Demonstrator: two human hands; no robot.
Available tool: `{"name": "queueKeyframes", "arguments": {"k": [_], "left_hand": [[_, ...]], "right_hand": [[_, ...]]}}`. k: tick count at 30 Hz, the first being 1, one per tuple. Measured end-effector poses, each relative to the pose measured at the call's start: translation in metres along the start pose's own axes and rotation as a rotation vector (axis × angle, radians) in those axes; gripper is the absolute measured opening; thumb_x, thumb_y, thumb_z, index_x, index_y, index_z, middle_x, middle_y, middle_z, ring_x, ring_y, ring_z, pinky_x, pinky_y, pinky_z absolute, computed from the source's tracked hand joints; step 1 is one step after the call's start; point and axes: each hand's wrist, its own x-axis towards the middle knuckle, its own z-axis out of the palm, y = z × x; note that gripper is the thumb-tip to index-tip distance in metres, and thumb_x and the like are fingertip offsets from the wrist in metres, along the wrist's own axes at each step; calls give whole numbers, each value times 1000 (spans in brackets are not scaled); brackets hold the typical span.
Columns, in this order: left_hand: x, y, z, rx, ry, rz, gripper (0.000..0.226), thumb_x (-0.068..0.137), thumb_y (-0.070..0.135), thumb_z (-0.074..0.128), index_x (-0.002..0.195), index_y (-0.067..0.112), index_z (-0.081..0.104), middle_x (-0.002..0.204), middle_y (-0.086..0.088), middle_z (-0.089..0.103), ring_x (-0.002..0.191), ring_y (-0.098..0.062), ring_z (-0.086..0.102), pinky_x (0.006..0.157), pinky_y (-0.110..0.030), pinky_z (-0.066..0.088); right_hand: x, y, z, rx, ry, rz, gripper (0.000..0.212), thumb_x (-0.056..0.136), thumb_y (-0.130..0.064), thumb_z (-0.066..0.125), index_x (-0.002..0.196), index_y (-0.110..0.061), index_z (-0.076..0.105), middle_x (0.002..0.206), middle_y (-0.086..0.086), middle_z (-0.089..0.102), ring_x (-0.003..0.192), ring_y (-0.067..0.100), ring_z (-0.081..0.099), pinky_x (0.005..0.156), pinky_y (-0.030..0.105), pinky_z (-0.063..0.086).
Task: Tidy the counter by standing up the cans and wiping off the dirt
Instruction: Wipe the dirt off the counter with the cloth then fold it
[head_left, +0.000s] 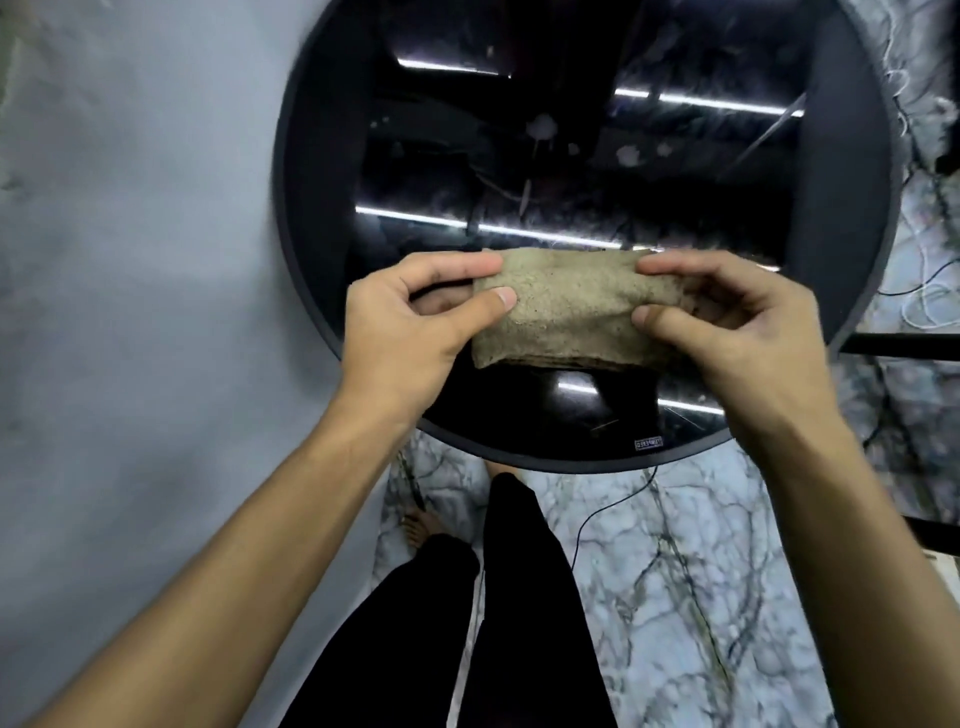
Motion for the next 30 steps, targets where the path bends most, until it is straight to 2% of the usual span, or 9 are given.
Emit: {"name": "queueKeyframes", "arguments": {"k": [4,7,12,16,20,22,24,26,30], "left_hand": [[20,-22,7,59,-9,-47,26,78,14,90,102,19,82,106,-1,79,96,-18,77,89,-31,61],[29,-32,8,138,-9,-67,25,77,17,91,99,26,82,107,3,78,97,-14,76,88,-28,61],[33,-36,10,286,-40,11,22,79,14,89,96,26,81,110,9,73,93,-3,74,79,-17,58],[30,-33,11,376,-30,109,18,84,18,86,98,27,80,110,14,68,98,0,70,81,-17,59],[27,-25,9,568,-12,304,17,89,28,79,107,25,78,113,14,66,111,-4,63,95,-22,53],[26,-22,9,636,-54,362,24,92,33,76,114,25,76,121,16,65,119,-1,60,104,-24,48],[24,-18,10,679,-118,371,33,94,37,71,125,26,71,134,17,61,130,-1,54,112,-33,45],[24,-14,11,728,-180,376,43,96,39,67,137,26,64,147,14,55,141,-3,45,121,-43,36],[23,-3,14,849,-265,420,56,99,41,62,152,26,49,163,9,40,154,-6,25,130,-44,15]], "right_hand": [[14,27,3,-53,12,30,35,80,0,81,108,-20,78,96,1,70,91,20,71,88,40,60],[20,39,4,-135,-1,41,36,81,-2,81,110,-24,77,95,-13,70,88,8,69,81,30,56],[20,39,3,-353,12,26,36,82,-13,83,114,-29,77,113,-10,73,106,7,68,96,32,55],[16,30,1,-493,39,-60,32,83,-23,84,115,-28,77,109,-13,70,95,3,64,83,22,54],[14,24,-5,-724,63,-142,38,88,-36,80,122,-22,75,132,-2,65,123,18,58,102,30,44],[14,22,-6,-816,49,-160,44,90,-43,75,127,-19,72,139,0,61,130,21,53,104,28,37],[15,18,-5,-881,7,-186,50,92,-47,68,133,-17,69,145,2,58,136,22,49,108,31,38],[16,14,-3,-942,-31,-236,54,96,-48,63,137,-14,65,150,7,55,140,26,46,113,39,40],[22,1,3,-983,-88,-275,58,102,-50,55,146,-13,56,156,10,48,147,28,40,119,46,36]]}}
